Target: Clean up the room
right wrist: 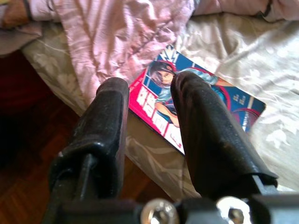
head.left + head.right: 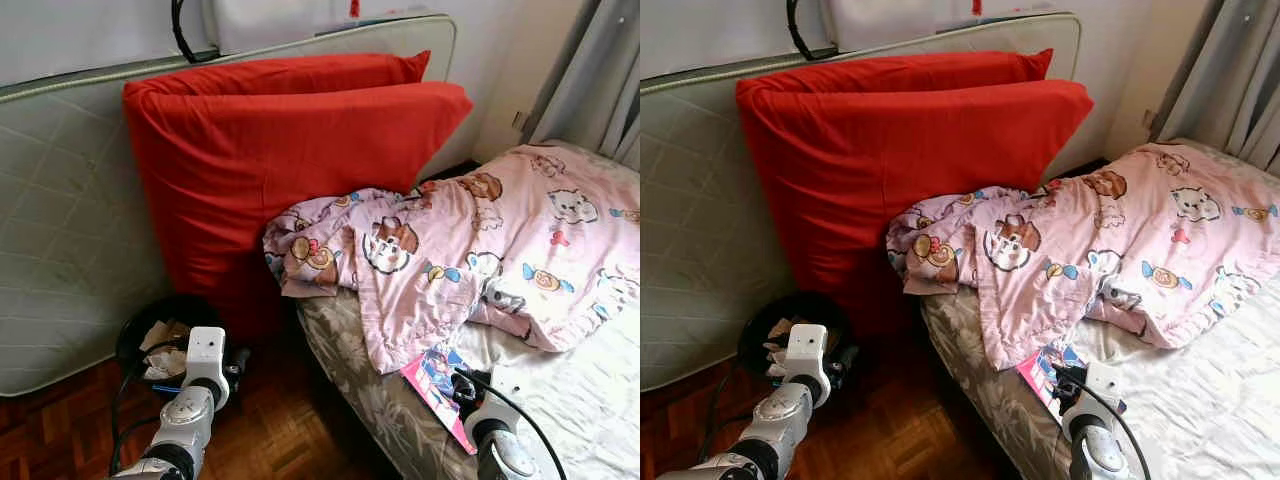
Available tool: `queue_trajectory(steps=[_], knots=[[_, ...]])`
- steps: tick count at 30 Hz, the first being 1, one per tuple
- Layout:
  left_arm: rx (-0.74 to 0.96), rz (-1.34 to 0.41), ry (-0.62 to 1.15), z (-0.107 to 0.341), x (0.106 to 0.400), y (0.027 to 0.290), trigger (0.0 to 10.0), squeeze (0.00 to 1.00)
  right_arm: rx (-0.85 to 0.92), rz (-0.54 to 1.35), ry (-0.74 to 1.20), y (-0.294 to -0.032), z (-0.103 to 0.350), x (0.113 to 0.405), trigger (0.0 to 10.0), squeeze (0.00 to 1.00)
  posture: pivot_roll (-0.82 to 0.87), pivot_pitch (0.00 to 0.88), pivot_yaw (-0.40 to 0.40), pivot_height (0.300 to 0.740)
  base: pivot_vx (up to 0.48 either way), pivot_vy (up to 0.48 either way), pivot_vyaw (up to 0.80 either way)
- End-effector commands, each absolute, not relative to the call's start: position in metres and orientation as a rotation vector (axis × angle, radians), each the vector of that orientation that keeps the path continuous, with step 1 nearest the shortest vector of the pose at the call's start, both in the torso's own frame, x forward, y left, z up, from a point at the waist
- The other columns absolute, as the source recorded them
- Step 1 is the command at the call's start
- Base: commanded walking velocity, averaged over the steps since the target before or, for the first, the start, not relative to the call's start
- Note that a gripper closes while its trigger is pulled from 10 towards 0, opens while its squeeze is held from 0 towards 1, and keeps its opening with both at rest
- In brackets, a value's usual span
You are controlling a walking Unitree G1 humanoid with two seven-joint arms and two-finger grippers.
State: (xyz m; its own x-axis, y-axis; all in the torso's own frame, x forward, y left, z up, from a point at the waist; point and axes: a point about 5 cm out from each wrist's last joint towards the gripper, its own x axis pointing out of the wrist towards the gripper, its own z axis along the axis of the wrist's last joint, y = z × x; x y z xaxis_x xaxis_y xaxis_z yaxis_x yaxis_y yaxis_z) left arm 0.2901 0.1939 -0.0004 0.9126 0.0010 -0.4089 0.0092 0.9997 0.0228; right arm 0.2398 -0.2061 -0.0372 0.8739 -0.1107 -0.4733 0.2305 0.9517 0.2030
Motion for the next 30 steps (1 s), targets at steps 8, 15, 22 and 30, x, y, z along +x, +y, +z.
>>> queue_trajectory(steps=[8, 15, 22, 30], knots=[[0.009, 0.002, 0.350, 0.011, 0.299, 0.194, 10.0, 0.00, 0.272, -0.187, 0.465, -0.207, -0.037, 0.240, 10.0, 0.00, 0.04, 0.000, -0.035, 0.685, 0.000, 0.000, 0.00], [0.002, 0.000, 0.349, 0.011, 0.300, 0.193, 10.0, 0.00, 0.269, -0.196, 0.449, -0.208, -0.035, 0.241, 10.0, 0.00, 0.04, 0.000, -0.040, 0.665, 0.000, 0.000, 0.00], [0.003, 0.001, 0.345, 0.013, 0.301, 0.194, 10.0, 0.00, 0.276, -0.199, 0.444, -0.208, -0.035, 0.241, 10.0, 0.00, 0.05, 0.000, -0.039, 0.665, 0.000, 0.000, 0.00], [0.007, -0.006, 0.315, 0.019, 0.307, 0.192, 10.0, 0.00, 0.275, -0.204, 0.445, -0.208, -0.035, 0.241, 10.0, 0.00, 0.05, 0.000, -0.039, 0.665, 0.000, 0.000, 0.00]])
